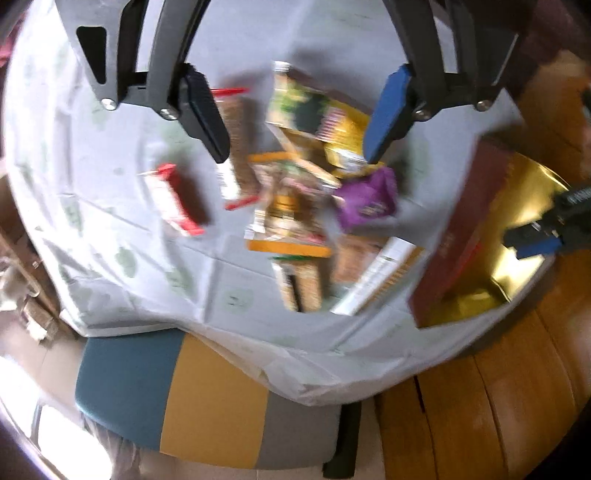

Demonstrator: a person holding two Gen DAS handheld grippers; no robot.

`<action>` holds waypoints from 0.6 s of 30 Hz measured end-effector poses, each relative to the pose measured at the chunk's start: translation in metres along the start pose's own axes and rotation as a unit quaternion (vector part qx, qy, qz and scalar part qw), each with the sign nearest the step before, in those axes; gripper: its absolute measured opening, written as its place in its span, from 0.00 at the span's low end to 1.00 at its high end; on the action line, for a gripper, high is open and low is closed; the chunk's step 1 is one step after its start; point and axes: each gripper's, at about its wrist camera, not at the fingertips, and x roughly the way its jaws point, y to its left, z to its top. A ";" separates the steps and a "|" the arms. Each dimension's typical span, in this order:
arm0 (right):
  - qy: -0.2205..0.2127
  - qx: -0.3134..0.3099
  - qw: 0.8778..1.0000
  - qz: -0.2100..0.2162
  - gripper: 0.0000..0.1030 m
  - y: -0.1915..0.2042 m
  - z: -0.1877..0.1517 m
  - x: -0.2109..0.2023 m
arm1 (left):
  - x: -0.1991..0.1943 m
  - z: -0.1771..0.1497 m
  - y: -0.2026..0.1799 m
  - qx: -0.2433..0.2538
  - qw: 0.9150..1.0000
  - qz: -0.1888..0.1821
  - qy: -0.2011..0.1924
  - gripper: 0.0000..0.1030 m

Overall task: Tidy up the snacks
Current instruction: 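Move the left gripper back to the pile and grasp the long cream snack stick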

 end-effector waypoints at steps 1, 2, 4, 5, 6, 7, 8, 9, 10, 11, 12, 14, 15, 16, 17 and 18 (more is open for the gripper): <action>0.003 -0.003 1.000 -0.011 0.80 -0.007 -0.002 0.002 | 0.002 0.000 -0.003 0.003 1.000 -0.002 0.003 0.52; 0.007 -0.003 1.000 -0.025 0.80 -0.016 -0.005 0.006 | 0.003 0.000 -0.005 0.004 1.000 -0.003 0.006 0.52; 0.011 0.013 0.999 -0.034 0.80 -0.030 -0.011 0.012 | 0.006 -0.001 -0.010 0.008 1.000 -0.006 0.012 0.52; 0.013 0.035 0.999 -0.030 0.80 -0.040 -0.014 0.016 | 0.008 -0.001 -0.012 0.011 1.000 -0.008 0.014 0.52; 0.025 0.063 0.997 -0.027 0.80 -0.050 -0.017 0.021 | 0.009 -0.001 -0.015 0.013 1.000 -0.009 0.016 0.52; 0.044 0.086 0.995 -0.031 0.80 -0.060 -0.016 0.026 | 0.010 -0.001 -0.018 0.016 1.000 -0.011 0.017 0.52; 0.042 0.097 0.994 -0.028 0.80 -0.064 -0.015 0.025 | 0.012 0.000 -0.020 0.017 1.000 -0.013 0.020 0.52; 0.036 0.111 0.993 -0.024 0.80 -0.070 -0.014 0.024 | 0.014 0.001 -0.023 0.017 0.999 -0.016 0.022 0.52; 0.032 0.124 0.992 -0.021 0.80 -0.076 -0.012 0.022 | 0.016 0.002 -0.025 0.015 0.999 -0.019 0.025 0.52; 0.030 0.135 0.990 -0.020 0.80 -0.080 -0.011 0.021 | 0.017 0.003 -0.026 0.013 0.999 -0.020 0.027 0.52; 0.030 0.142 0.989 -0.019 0.80 -0.083 -0.011 0.019 | 0.019 0.004 -0.027 0.011 0.999 -0.021 0.028 0.52; 0.028 0.151 0.988 -0.025 0.80 -0.089 -0.011 0.016 | 0.022 0.005 -0.030 0.012 0.999 -0.023 0.032 0.52; 0.028 0.152 0.988 -0.027 0.80 -0.090 -0.011 0.015 | 0.024 0.006 -0.031 0.013 0.999 -0.025 0.035 0.52; 0.029 0.152 0.988 -0.029 0.80 -0.089 -0.010 0.017 | 0.025 0.008 -0.032 0.013 0.999 -0.026 0.036 0.52; 0.031 0.152 0.987 -0.032 0.81 -0.089 -0.009 0.017 | 0.026 0.010 -0.032 0.013 0.999 -0.027 0.036 0.52; 0.032 0.150 0.987 -0.036 0.81 -0.088 -0.010 0.018 | 0.027 0.013 -0.033 0.013 0.999 -0.028 0.035 0.52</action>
